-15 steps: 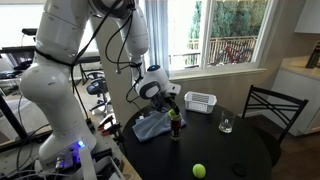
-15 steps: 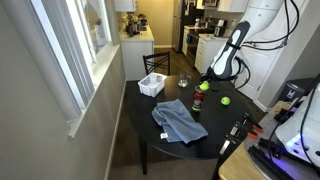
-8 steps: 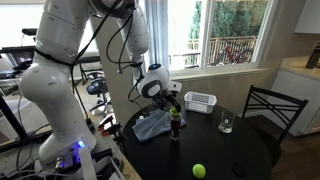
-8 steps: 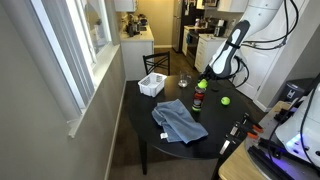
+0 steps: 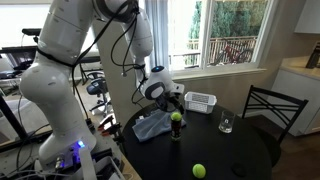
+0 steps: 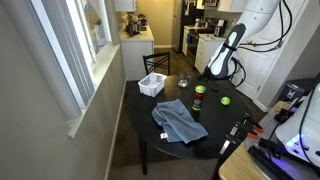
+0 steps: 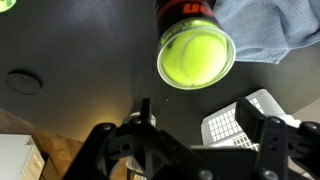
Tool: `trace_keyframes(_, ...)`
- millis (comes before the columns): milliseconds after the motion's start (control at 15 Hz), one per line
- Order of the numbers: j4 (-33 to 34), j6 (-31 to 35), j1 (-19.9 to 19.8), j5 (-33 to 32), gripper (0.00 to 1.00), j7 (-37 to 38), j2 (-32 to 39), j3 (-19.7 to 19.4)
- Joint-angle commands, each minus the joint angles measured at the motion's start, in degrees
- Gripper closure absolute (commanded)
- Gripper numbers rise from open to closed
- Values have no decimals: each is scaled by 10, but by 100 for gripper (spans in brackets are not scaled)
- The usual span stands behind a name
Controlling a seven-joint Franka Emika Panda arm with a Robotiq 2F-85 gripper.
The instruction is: Put one tennis ball in the container.
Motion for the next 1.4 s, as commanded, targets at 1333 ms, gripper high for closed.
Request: trace_keyframes(1333, 58, -1, 2, 9, 0, -6, 54, -4)
